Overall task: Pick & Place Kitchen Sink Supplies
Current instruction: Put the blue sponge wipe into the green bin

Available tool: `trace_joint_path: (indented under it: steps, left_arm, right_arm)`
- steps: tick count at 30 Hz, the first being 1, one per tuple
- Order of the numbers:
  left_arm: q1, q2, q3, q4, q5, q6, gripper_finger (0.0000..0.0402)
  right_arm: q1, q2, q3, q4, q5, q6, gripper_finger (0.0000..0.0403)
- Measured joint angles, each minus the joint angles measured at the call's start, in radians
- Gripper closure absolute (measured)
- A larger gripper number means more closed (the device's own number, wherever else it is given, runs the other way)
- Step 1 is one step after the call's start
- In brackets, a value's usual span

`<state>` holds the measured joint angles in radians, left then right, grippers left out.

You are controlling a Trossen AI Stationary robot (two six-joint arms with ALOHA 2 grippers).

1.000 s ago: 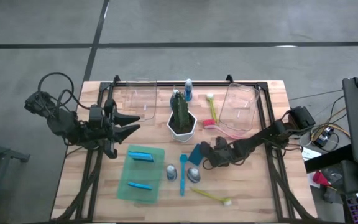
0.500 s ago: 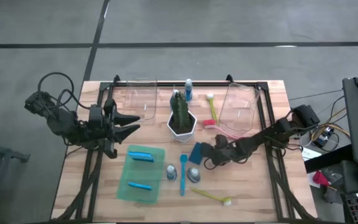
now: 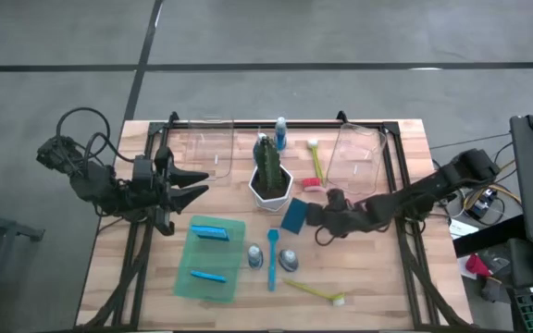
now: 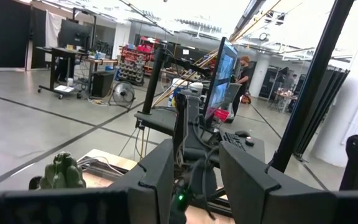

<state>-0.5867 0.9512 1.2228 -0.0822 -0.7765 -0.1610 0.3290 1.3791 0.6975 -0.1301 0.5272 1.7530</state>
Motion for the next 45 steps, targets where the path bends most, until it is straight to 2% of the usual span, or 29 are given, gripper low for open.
trace_joint_path:
  steps: [9,15,19,23,27,30,35,39,45]
  left_arm:
    - [0.000,0.000,0.000,0.000,-0.001,-0.053,0.0280]
    - [0.000,0.000,0.000,-0.002,0.004,-0.138,0.0280]
    - [0.000,-0.002,0.000,-0.002,0.005,-0.196,0.0280]
    - [0.000,-0.004,0.000,0.000,0.010,-0.204,0.0280]
    - [0.000,-0.004,0.000,-0.001,0.083,-0.201,0.0280]
    - [0.000,-0.004,0.000,-0.006,0.087,-0.204,0.0280]
    - [0.000,-0.005,0.000,-0.099,0.115,-0.147,0.0280]
    - [0.000,-0.004,0.000,-0.170,0.117,-0.194,0.0280]
    - [0.000,0.003,0.000,-0.186,0.110,-0.200,0.0280]
  right_arm:
    - [0.008,-0.129,0.019,0.002,-0.001,-0.204,0.0395]
    - [0.008,-0.148,0.109,-0.002,-0.001,-0.365,0.0395]
    - [0.025,-0.132,0.206,-0.067,-0.002,-0.464,0.0395]
    - [0.042,-0.095,0.302,-0.111,-0.001,-0.578,0.0395]
    - [0.058,-0.044,0.415,-0.129,0.037,-0.671,0.0394]
    - [0.060,0.004,0.516,-0.136,0.061,-0.771,0.0394]
    - [0.064,0.096,0.706,-0.152,0.152,-0.972,0.0394]
    - [0.066,0.171,0.851,-0.155,0.221,-1.112,0.0394]
    - [0.066,0.269,1.021,-0.166,0.309,-1.284,0.0394]
